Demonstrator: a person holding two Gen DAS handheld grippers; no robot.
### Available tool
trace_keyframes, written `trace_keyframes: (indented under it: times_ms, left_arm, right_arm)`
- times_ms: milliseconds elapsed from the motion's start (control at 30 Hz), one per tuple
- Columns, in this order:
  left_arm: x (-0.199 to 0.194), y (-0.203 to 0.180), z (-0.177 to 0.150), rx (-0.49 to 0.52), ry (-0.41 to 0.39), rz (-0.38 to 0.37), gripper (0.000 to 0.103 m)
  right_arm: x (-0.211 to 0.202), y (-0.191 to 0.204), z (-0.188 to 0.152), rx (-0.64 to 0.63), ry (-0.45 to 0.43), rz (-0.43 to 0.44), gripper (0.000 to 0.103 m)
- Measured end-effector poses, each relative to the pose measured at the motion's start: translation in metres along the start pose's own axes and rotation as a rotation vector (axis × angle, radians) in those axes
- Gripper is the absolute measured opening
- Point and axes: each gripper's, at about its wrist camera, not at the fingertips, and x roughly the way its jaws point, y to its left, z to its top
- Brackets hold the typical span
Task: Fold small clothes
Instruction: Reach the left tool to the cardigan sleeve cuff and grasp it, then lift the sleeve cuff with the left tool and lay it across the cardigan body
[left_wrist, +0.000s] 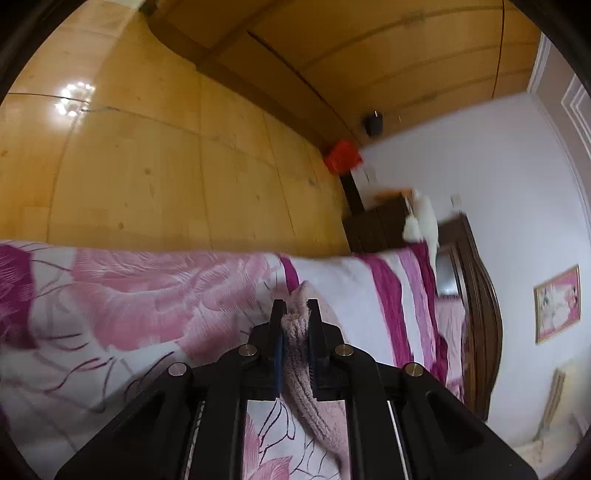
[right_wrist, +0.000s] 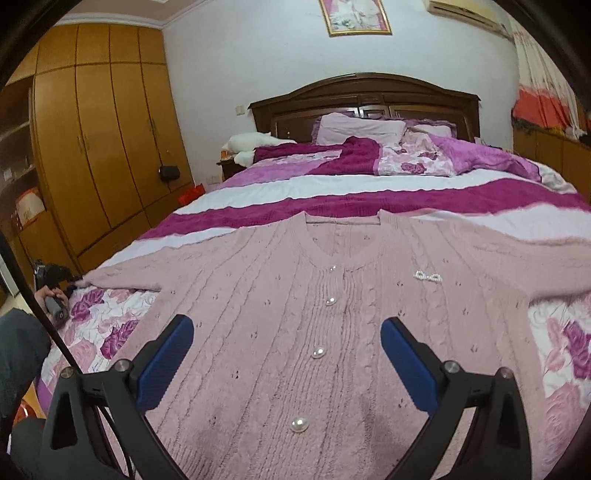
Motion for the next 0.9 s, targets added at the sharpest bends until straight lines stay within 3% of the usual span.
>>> trace_keyframes:
  times_ms: [133,300,467,533,700,900]
  left_arm:
    - [0.000,-0.001,-0.006,-0.019,-0.022,-0.015,0.000]
    - [0.008,0.002,-0.005,-0.039,-0.004,-0.012,0.000]
    - [0.004,-0.009,-0.007,-0.005,-0.002,0.005,0.000]
    - [0.002,-0.018,-0.009,-0.004,0.005,0.009,0.000]
    - [-0.009,-0.050,-0.021,0.011,-0.011,-0.064,0.000]
    - [-0.025,-0.111,-0.050,0.188,-0.021,-0.106,0.000]
  right_arm:
    - [-0.006,0.012,0.008,-0.105,0.043,-0.016,0.103]
    - [-0.025,0.024,0.006,-0.259,0.011,-0.081,0.103]
    - [-0.027,0.006,-0.002,-0.116,0.062,-0.009,0.103]
    - [-0.027,-0.002,-0.006,-0.083,0.068,-0.024,0.103]
    - [-0.022,-0.019,-0.014,-0.031,0.108,-0.049,0.103]
    - [-0.034,-0.035,-0.021,0.022,0.112,-0.043,0.103]
